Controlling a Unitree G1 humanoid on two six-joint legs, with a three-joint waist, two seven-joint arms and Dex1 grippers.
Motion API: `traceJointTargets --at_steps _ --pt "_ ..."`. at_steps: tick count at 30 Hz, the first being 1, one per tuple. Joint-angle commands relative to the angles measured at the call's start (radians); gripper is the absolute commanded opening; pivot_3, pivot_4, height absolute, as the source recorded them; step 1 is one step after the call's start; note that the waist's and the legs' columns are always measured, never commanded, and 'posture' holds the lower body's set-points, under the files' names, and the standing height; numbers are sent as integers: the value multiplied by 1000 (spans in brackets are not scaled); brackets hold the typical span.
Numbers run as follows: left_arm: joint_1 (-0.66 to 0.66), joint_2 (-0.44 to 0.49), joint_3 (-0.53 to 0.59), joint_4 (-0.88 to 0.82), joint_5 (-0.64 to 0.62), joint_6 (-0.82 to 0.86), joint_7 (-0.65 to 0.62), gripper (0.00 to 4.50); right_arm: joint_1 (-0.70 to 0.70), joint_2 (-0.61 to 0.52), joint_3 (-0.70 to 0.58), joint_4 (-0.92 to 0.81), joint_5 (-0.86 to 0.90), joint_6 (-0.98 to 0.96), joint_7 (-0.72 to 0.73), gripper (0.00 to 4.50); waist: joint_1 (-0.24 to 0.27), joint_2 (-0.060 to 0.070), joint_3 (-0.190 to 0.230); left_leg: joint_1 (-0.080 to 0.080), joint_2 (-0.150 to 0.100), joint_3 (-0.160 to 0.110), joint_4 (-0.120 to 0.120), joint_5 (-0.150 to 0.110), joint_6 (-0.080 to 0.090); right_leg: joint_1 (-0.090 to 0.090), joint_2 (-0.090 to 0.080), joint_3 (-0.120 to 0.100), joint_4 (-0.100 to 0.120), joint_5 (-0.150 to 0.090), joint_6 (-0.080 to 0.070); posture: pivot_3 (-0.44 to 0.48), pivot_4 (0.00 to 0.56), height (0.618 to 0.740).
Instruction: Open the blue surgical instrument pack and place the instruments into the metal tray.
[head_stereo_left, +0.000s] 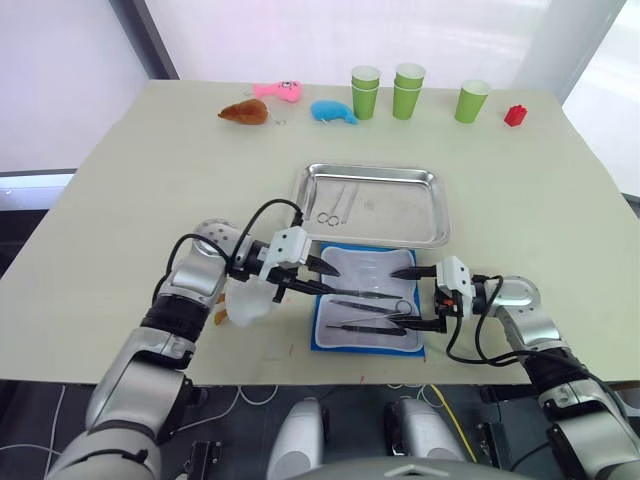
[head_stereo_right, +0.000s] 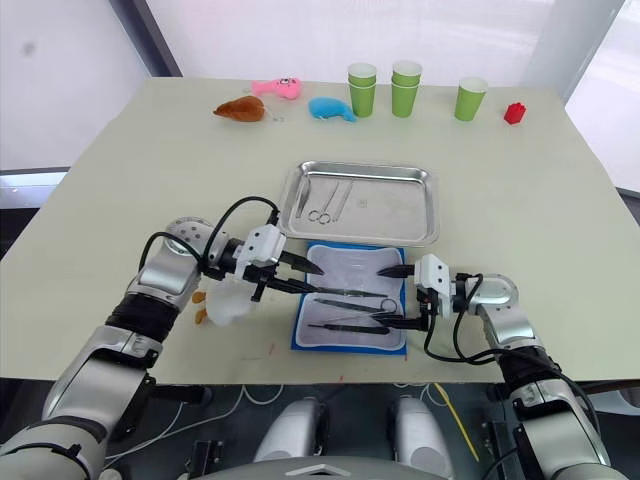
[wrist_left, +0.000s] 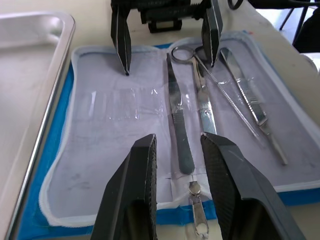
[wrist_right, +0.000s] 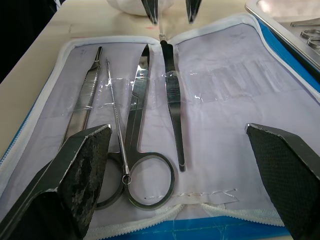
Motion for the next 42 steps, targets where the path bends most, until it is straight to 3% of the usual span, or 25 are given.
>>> traceJointTargets --at_steps 1,14,19,28,42 --pt "-22 -27 -14 37 40 -46 8 1508 50 -14 34 56 -43 37 -7 4500 0 0 0 0 0 0 0 0 0 0 0 0 0 0 0 0 150 740" --pt "-41 -62 -46 177 122 -117 2 1508 51 -17 35 49 -41 42 -7 4500 1 1 -1 0 0 -1 0 0 0 0 0 -1 0 0 0 0 150 740" --pt "-38 -63 -46 172 116 -86 -18 122 52 -16 36 50 -41 42 -7 4500 1 2 -2 0 0 -1 0 0 0 0 0 -1 0 0 0 0 150 740" --pt "-59 -42 -39 102 123 -10 -3 122 50 -12 41 55 -44 43 -7 4500 0 3 -2 0 0 -1 1 0 0 1 0 -1 1 0 0 0 150 740" --pt "-32 66 -18 -248 113 303 12 122 47 -6 46 60 -43 46 -2 4500 -2 4 -1 0 0 -1 0 0 0 0 0 -1 0 0 0 0 150 740"
